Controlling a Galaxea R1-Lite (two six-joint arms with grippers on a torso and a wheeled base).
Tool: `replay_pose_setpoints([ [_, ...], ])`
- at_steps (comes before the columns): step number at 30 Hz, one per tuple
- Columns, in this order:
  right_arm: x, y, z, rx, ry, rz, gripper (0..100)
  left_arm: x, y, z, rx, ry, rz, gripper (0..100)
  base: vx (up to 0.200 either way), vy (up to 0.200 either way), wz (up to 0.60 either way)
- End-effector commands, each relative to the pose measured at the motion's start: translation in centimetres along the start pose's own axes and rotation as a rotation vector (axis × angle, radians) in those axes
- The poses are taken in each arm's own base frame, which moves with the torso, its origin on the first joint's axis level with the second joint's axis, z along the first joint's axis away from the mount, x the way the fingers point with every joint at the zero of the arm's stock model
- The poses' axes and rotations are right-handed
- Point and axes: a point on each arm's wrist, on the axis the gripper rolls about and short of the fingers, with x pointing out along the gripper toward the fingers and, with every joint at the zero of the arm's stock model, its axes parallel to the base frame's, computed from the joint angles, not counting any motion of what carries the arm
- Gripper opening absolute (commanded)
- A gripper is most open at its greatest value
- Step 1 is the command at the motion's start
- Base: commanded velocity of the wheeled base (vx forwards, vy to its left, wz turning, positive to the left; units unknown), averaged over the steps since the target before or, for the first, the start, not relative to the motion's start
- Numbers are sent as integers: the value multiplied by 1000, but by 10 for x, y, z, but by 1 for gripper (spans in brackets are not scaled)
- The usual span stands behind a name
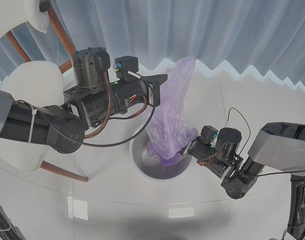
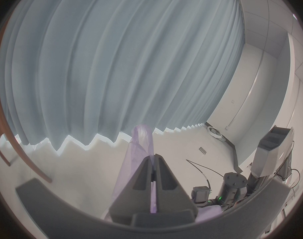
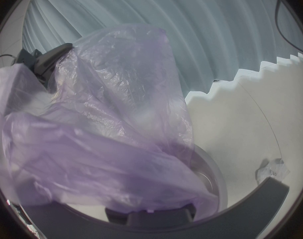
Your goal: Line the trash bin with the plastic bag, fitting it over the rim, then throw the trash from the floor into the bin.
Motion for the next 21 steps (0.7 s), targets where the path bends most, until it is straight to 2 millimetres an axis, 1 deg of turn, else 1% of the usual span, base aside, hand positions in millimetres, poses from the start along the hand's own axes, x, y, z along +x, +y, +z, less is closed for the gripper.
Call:
replay_pose_setpoints([
  [1,6,18,-25,-5,53,10,0,-5,-8,-5,-3,15,-3,0,0,0,0],
  [6,4,45,-60,-11,127,44,0,-8,-10,-16,-4,39,6,0,0,0,0],
  [8,2,54,-73,-13,162,65,0,-9,-10,-16,-3,42,9,0,0,0,0],
  [9,2,54,-73,-13,162,65,0,-9,-10,-16,-3,42,9,0,0,0,0],
  [10,-1,60,-88,-18,202,77,0,-10,-10,-16,-3,42,20,0,0,0,0],
  [11,-1,59,-93,-20,217,76,0,-10,-10,-16,-3,43,23,0,0,0,0],
  [12,-1,59,-93,-20,217,76,0,-10,-10,-16,-3,43,23,0,0,0,0],
  [13,-5,57,-104,-26,244,72,0,-10,-7,-19,-4,52,43,0,0,0,0],
  [15,-12,60,-100,-28,257,75,0,-9,-6,-22,-6,63,55,0,0,0,0],
  [17,-26,75,-83,-22,247,108,0,-11,-2,-27,-6,76,60,0,0,0,0],
  [18,-26,75,-83,-22,247,108,0,-11,-2,-27,-6,76,60,0,0,0,0],
  [19,-56,91,-66,-5,276,147,0,-14,1,-26,-2,87,69,0,0,0,0],
  [20,-59,92,-65,-4,281,151,0,-14,1,-26,-2,87,69,0,0,0,0],
  [21,-102,106,-52,15,342,204,0,-15,2,-30,-7,119,71,0,0,0,0],
])
